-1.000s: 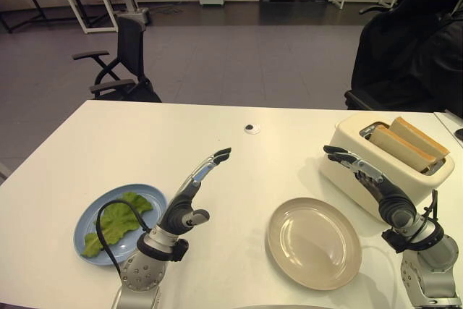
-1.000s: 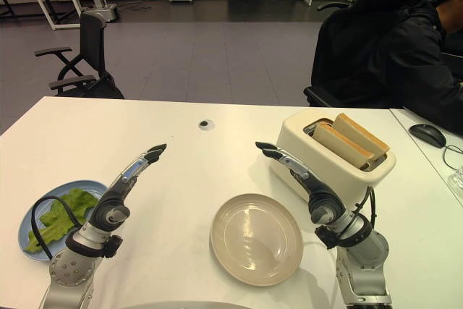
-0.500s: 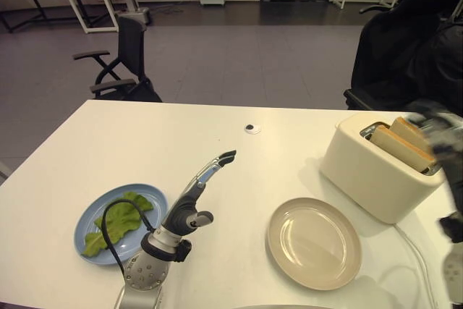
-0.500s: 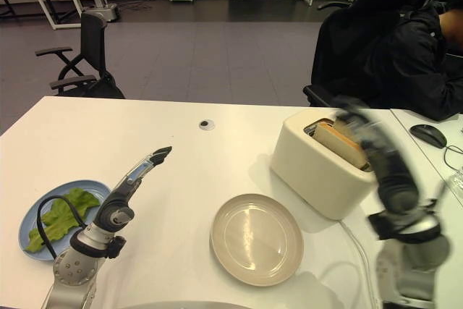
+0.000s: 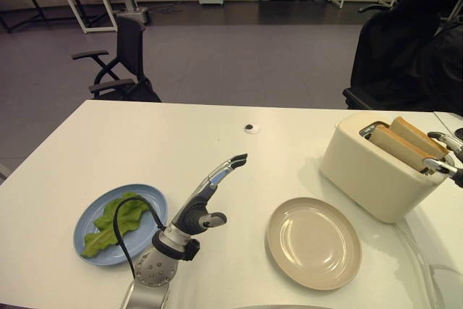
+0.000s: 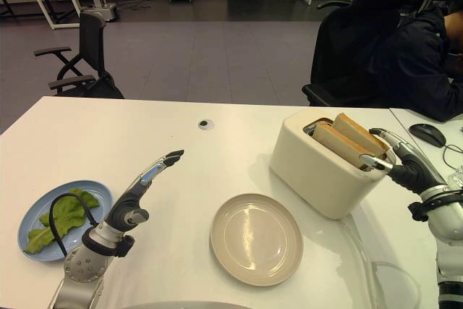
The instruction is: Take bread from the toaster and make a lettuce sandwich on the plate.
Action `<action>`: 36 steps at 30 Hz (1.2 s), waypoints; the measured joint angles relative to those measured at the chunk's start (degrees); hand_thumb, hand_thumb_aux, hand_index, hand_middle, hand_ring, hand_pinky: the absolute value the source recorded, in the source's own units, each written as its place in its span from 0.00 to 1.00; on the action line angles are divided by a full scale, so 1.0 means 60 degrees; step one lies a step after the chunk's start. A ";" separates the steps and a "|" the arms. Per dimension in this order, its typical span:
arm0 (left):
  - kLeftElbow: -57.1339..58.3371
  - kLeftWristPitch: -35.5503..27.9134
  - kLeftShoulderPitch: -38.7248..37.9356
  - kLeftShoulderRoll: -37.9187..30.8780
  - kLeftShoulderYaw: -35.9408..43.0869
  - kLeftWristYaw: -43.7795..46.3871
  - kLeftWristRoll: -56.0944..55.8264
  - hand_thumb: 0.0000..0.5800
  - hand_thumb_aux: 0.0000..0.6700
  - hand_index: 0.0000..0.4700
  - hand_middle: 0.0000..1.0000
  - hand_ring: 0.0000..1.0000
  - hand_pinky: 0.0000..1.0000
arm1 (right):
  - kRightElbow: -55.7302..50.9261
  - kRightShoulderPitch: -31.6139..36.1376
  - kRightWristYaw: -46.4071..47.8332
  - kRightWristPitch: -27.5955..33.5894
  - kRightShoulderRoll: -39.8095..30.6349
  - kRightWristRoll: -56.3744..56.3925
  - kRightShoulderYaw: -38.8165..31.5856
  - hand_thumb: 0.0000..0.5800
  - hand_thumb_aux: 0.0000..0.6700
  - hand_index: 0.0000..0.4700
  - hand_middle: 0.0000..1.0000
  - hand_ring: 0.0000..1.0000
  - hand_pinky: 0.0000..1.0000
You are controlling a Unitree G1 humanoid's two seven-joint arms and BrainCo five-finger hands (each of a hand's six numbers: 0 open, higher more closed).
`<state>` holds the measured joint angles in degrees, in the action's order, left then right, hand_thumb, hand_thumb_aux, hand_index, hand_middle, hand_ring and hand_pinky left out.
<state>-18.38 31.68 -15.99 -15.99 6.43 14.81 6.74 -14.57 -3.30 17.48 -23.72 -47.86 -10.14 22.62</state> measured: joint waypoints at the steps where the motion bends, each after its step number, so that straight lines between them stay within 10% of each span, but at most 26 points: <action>1: 0.0000 0.0000 -0.0001 0.0006 0.0020 -0.0020 0.0009 0.00 0.00 0.00 0.00 0.00 0.00 | -0.0020 0.0075 -0.0039 0.0082 0.0001 0.0010 -0.0035 0.77 0.52 0.52 0.00 0.00 0.00; 7: 0.0000 0.0002 -0.0011 0.0036 0.0134 -0.0087 0.0195 0.00 0.00 0.00 0.00 0.00 0.00 | 0.0010 0.0266 0.0031 0.0261 0.0004 0.0271 -0.0051 0.39 0.22 0.22 0.00 0.00 0.00; 9: 0.0000 0.0008 -0.0017 0.0038 0.0150 -0.0093 0.0201 0.00 0.00 0.00 0.00 0.00 0.00 | 0.0260 0.0269 0.0205 0.0265 0.0015 0.0688 -0.0028 0.00 0.00 0.00 0.00 0.00 0.00; 18: 0.0058 0.0136 -0.0167 0.0035 0.0151 -0.0159 0.0202 0.00 0.00 0.00 0.00 0.00 0.00 | 0.0015 0.0550 0.0238 0.0296 -0.0153 0.1175 0.0300 0.00 0.00 0.00 0.00 0.00 0.00; 20: 0.0060 0.0148 -0.0177 0.0034 0.0149 -0.0174 0.0202 0.00 0.00 0.00 0.00 0.00 0.00 | -0.0284 0.0589 0.0090 0.0238 -0.0357 0.0986 0.0356 0.35 0.19 0.19 0.00 0.00 0.00; 23: 0.0060 0.0185 -0.0184 0.0031 0.0149 -0.0178 0.0202 0.00 0.00 0.00 0.00 0.00 0.00 | -0.0679 0.0624 0.0022 0.0165 -0.0530 0.0694 0.0243 0.49 0.29 0.29 0.00 0.00 0.00; 24: 0.0060 0.0196 -0.0196 0.0030 0.0150 -0.0179 0.0202 0.00 0.00 0.00 0.00 0.00 0.00 | -0.0776 0.0625 0.0017 0.0160 -0.0536 0.0591 0.0166 0.76 0.51 0.51 0.00 0.00 0.00; 26: 0.0060 0.0206 -0.0215 0.0028 0.0150 -0.0183 0.0202 0.00 0.00 0.00 0.00 0.00 0.00 | -0.0939 0.0667 0.0010 0.0138 -0.0538 0.0552 0.0029 0.90 0.69 0.69 0.00 0.00 0.00; 36: 0.0043 0.0241 -0.0290 -0.0009 0.0149 -0.0182 0.0197 0.00 0.00 0.00 0.00 0.00 0.00 | -0.0708 0.0654 0.0168 0.0122 -0.0538 0.0598 -0.0152 1.00 0.98 0.98 0.00 0.00 0.00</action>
<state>-18.12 33.13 -17.73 -16.04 7.33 13.72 7.92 -18.82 0.62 18.49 -23.00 -51.09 -6.55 21.70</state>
